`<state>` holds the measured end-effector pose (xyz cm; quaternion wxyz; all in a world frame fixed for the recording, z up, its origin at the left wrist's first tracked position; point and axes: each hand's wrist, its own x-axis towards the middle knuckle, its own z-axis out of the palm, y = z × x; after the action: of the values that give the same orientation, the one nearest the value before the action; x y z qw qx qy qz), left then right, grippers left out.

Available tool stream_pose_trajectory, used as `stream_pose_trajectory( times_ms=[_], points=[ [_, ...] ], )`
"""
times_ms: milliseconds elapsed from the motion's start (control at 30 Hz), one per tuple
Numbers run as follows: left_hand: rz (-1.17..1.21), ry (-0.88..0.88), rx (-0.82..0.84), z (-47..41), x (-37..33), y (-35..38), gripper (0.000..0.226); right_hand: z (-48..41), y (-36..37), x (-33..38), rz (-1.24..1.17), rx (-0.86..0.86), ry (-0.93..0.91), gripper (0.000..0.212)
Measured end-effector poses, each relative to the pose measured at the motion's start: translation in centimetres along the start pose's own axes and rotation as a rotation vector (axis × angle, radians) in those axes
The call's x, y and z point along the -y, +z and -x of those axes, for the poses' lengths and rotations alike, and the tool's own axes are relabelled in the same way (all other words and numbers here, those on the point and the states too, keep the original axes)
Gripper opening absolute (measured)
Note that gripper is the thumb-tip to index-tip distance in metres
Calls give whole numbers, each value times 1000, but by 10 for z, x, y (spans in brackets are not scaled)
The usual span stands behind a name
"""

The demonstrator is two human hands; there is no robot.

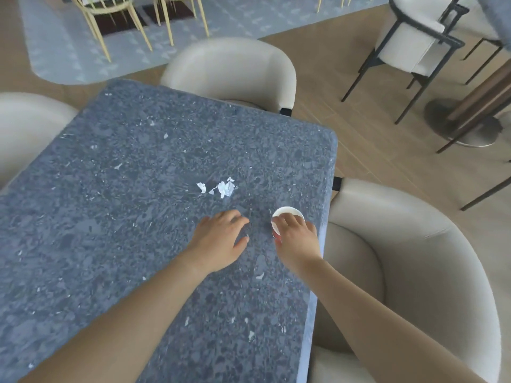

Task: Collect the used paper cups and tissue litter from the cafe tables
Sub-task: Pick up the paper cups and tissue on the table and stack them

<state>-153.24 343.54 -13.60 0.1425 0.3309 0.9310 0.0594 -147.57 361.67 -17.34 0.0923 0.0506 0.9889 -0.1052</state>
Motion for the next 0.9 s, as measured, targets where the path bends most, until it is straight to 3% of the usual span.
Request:
stream_pose_trajectory(
  times_ms=[133,267,700,900],
  points=[
    [-18,-8,17,-30,32,1,43,-31,4,0,35,-17,54,28],
    [-56,-20,9,-59,64,5,40,-64,5,6,-13,-64,-14,24],
    [-55,-218,-30,-121,118,46,53,-128,10,15,-152,-309,-157,25],
    [64,-338,-43,-128,122,59,47,-134,16,15,-182,-310,-172,25]
  ],
)
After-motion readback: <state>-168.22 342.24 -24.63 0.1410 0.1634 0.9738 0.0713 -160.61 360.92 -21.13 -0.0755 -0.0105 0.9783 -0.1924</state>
